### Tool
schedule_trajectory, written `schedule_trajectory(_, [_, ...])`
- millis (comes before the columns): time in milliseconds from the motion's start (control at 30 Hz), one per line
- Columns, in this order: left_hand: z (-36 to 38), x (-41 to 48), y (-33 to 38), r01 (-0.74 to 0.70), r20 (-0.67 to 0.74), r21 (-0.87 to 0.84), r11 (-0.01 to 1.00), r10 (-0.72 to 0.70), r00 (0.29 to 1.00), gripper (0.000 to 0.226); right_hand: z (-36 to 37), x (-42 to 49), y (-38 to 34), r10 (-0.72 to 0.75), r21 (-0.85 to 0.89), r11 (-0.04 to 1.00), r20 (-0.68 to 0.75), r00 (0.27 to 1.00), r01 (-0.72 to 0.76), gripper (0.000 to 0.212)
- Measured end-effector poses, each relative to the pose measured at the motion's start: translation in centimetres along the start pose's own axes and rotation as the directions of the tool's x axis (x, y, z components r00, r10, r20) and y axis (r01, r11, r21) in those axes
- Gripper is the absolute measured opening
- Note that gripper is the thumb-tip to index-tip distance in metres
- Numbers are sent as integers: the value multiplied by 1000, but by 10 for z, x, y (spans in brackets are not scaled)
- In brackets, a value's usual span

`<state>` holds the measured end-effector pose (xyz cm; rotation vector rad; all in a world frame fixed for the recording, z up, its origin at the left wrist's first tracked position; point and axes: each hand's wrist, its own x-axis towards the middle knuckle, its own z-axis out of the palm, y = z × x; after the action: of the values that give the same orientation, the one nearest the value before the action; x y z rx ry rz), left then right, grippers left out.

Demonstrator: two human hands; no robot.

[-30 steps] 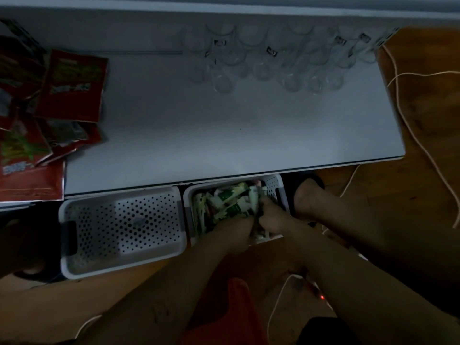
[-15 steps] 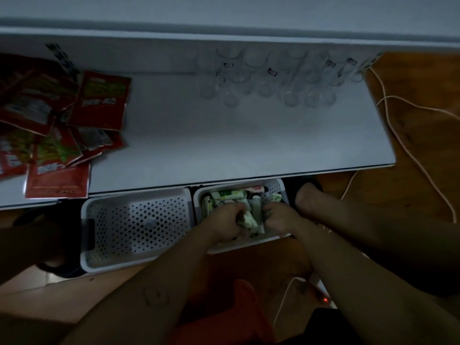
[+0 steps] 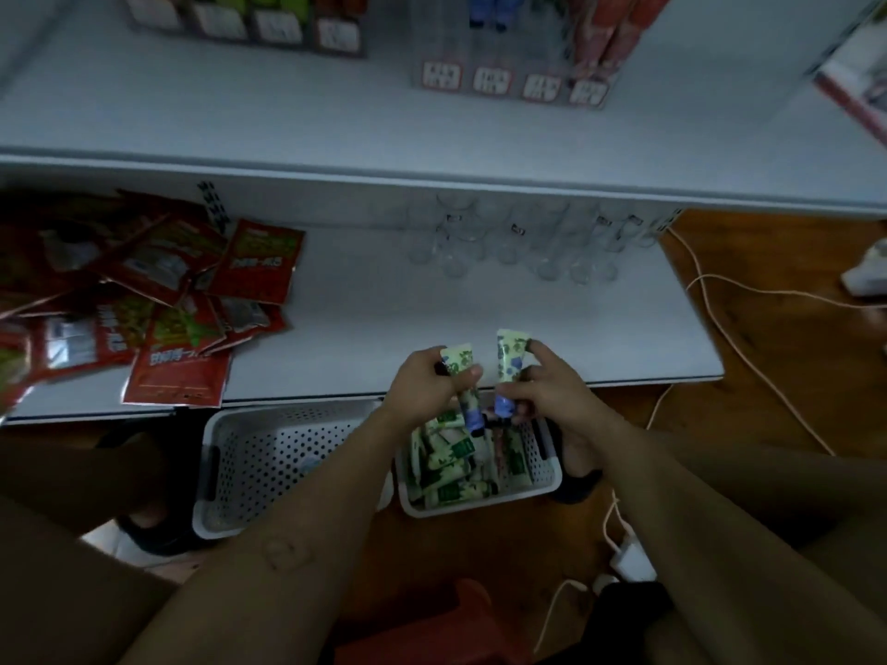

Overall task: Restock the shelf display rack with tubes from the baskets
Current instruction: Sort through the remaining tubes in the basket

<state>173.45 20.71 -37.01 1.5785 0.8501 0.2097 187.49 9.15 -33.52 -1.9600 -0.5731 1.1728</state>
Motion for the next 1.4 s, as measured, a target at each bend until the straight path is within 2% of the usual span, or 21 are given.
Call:
schedule_trajectory(100, [-23,-6,37,-77,-27,-14,997,77,997,20,-2,-16,-42,-157,-20,987,13,988,157,27])
schedule_trajectory(200, [-51,-13,88,-177,-67,-40,983,175,982,10,-9,-30,-90,-302,-106,949,-24,953,298,21])
schedule_trajectory(267, [-68,-18,126,-278,-144,-5,960,275,951,18,-15,-43,-125,-387,-198,909,-66,920,368,14])
schedule_trajectory(333, [-83,-22,161,-358,-204,93,929,370,906,27,-23,-53,-158,-492,-311,844,-126,861,437,17])
schedule_trajectory(433, [-99,-32,211,-433,-183,301,849,497,848,46,-34,-64,-203,-661,-431,721,-193,725,542,23])
schedule_trajectory(500, [-107,-37,242,-484,-175,374,791,572,801,38,-42,-70,-228,-741,-373,657,-163,651,655,26])
schedule_trajectory(567, [-114,-40,272,-516,-244,375,771,618,747,29,-49,-71,-251,-769,-326,633,-166,617,702,34])
schedule_trajectory(667, [-125,-33,303,-525,-299,402,750,650,699,26,-62,-64,-279,-805,-356,591,-209,555,724,31])
schedule_trajectory(800, [-135,-11,320,-484,-344,484,729,667,661,30,-85,-46,-301,-846,-575,523,-264,463,629,26])
schedule_trajectory(967, [-138,22,327,-405,-358,607,684,690,629,29,-97,-12,-315,-868,-630,481,-243,434,610,31])
schedule_trajectory(1067, [-133,46,328,-345,-349,658,669,677,648,32,-93,15,-321,-870,-722,438,-191,454,535,27])
schedule_trajectory(1200, [-128,74,321,-304,-307,711,634,669,677,12,-89,39,-327,-899,-832,328,-128,419,448,19])
schedule_trajectory(1267, [-129,81,317,-297,-303,730,616,681,667,6,-90,44,-329,-900,-830,327,-127,416,453,12])
schedule_trajectory(1400, [-128,87,308,-338,-324,711,617,714,621,16,-90,48,-333,-889,-830,336,-124,440,445,14])
